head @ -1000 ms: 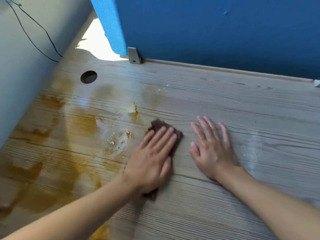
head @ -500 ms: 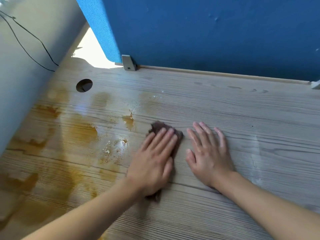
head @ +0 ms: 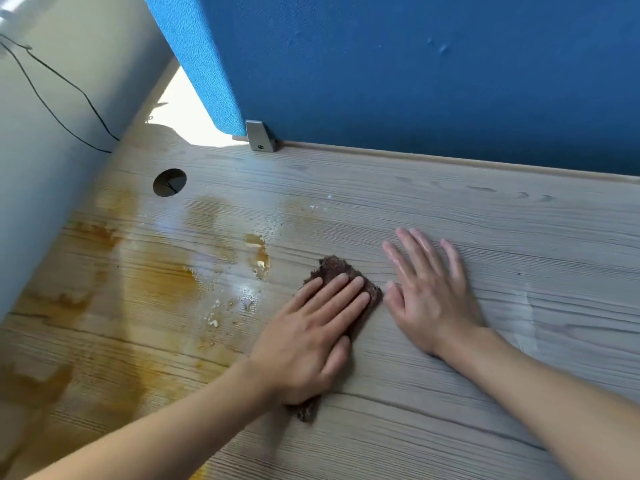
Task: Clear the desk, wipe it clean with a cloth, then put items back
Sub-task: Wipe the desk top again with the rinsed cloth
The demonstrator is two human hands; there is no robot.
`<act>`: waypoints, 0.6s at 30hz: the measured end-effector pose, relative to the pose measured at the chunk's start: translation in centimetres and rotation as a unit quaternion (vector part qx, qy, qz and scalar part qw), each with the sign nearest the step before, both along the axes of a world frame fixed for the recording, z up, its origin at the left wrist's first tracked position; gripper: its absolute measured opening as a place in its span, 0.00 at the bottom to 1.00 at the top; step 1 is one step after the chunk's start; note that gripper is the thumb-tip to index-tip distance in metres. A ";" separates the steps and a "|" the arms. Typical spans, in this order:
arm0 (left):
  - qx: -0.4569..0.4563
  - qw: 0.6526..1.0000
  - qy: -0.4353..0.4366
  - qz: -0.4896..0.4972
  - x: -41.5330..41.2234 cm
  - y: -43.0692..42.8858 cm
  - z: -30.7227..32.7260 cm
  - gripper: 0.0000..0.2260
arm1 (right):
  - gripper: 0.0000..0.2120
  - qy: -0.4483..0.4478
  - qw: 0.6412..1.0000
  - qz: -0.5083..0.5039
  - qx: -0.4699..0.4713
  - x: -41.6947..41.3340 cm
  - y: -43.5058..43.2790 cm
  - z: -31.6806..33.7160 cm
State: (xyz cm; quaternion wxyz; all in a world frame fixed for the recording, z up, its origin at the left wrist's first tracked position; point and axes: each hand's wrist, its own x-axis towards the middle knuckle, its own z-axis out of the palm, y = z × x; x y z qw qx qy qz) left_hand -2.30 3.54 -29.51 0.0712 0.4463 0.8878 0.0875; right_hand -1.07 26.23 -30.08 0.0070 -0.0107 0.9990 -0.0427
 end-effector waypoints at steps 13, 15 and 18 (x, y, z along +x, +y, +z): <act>-0.008 0.998 0.024 0.059 -3.5 1.6 -0.4 0.28 | 0.31 -0.001 1.000 -0.001 0.003 -0.1 0.0 0.1; 0.001 1.000 0.003 0.003 -3.8 1.0 -0.2 0.28 | 0.31 -0.001 1.000 0.001 0.002 -0.1 -0.1 0.2; -0.004 0.998 0.012 0.054 -7.7 2.1 -0.5 0.29 | 0.31 0.008 1.000 0.000 0.000 -0.2 0.0 0.2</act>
